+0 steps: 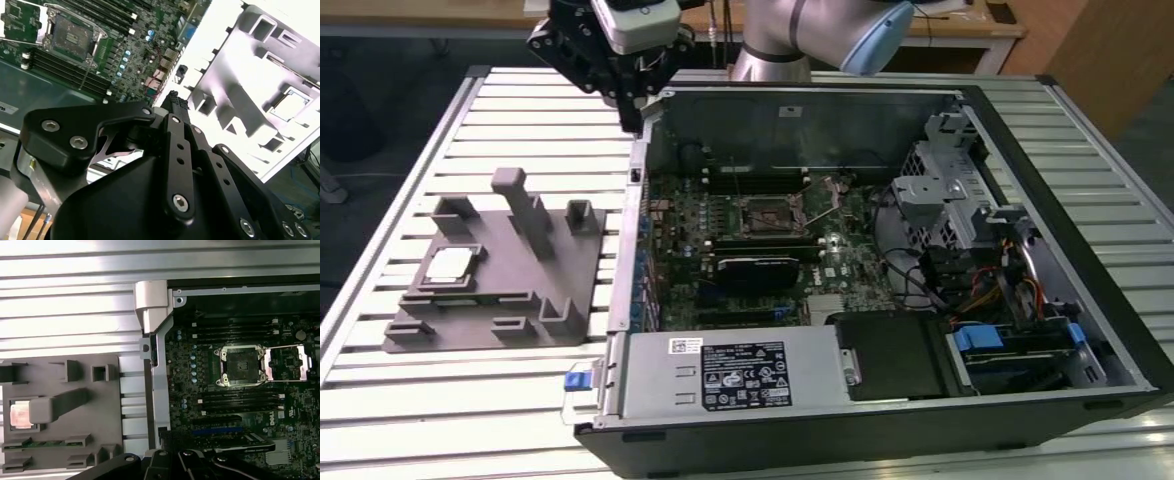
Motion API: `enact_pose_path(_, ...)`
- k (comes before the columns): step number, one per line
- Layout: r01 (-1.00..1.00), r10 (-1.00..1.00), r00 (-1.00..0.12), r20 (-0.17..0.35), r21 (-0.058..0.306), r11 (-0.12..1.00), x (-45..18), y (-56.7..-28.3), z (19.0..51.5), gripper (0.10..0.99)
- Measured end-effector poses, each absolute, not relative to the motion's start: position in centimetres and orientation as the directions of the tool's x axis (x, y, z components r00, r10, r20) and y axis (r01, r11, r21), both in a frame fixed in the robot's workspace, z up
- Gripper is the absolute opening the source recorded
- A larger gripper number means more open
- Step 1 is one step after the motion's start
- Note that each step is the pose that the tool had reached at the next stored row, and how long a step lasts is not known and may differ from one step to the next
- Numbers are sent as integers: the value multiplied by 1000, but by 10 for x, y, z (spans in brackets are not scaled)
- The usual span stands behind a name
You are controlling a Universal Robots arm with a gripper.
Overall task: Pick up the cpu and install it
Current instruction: 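Reach for the cpu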
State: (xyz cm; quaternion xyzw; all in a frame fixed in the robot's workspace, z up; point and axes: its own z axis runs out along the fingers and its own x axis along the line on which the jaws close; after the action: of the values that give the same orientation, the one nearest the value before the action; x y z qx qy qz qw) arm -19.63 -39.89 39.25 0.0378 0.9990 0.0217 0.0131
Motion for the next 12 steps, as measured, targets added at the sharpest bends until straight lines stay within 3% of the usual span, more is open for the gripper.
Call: enact_pose_path(12,75,76,-997,-25,44,996,-220,-399,392,106)
